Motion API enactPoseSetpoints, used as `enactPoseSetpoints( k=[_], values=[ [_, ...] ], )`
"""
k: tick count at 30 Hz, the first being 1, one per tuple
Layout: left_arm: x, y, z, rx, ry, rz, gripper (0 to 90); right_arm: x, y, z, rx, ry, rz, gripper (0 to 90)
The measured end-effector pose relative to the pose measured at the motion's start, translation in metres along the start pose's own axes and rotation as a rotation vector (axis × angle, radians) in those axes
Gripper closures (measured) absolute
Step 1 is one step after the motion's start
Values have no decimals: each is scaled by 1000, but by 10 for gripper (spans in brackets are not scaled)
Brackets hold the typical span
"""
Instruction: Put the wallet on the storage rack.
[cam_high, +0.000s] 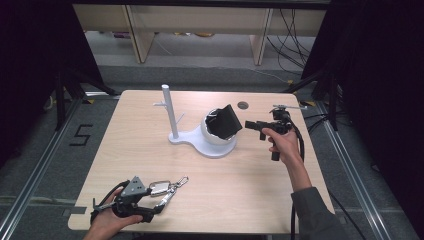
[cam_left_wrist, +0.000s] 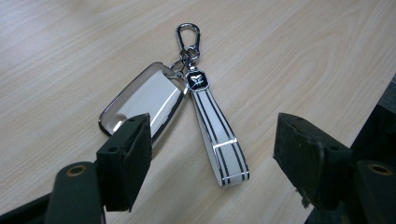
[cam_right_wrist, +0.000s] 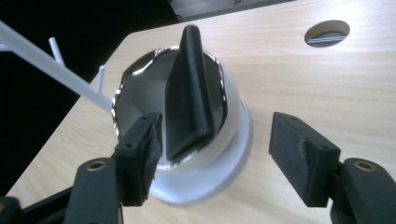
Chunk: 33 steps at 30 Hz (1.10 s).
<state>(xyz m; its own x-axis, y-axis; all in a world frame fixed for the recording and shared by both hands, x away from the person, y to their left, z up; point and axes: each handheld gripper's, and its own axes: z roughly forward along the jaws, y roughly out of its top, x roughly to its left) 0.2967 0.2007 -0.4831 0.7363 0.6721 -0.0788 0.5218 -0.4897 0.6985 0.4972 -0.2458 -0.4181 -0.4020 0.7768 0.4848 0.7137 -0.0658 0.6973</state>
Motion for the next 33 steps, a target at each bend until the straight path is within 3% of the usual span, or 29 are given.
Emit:
enactPoseSetpoints(
  k=[1, 3, 4, 7, 9, 10, 16, 22, 30, 31, 32, 33],
  values=[
    [0, 0, 0, 0, 0, -1, 280, -1, -4, -3, -6, 10, -16, 346],
    [0, 0, 0, -1, 0, -1, 280, 2, -13, -11, 2, -6, 17, 335],
    [0, 0, 0, 0, 1, 0, 280, 1, -18, -14, -7, -7, -21, 330],
    [0, 0, 0, -3, -3, 2, 279, 4, -32, -23, -8, -18, -67, 321],
    [0, 1, 0, -3, -3, 2, 279, 9, -43, -27, 6, -33, -60, 313],
    [0, 1, 0, -3, -3, 2, 279, 8, -48, -28, 12, -50, -101, 307],
    [0, 2, 1, -4, 0, 1, 279, 12, -73, -37, 50, -83, -145, 297],
    [1, 4, 2, 0, 9, 0, 279, 22, -98, -37, 90, -95, -194, 297],
    [3, 8, 8, 6, 7, 2, 279, 35, -133, -29, 170, -63, -239, 283],
    [4, 9, 8, 19, 15, 20, 280, 35, -137, -28, 187, -58, -231, 282],
    [3, 10, 9, 2, 9, -2, 280, 36, -140, -27, 196, -53, -241, 280],
    [5, 11, 10, 9, 9, 4, 280, 37, -144, -28, 204, -52, -246, 276]
  ],
)
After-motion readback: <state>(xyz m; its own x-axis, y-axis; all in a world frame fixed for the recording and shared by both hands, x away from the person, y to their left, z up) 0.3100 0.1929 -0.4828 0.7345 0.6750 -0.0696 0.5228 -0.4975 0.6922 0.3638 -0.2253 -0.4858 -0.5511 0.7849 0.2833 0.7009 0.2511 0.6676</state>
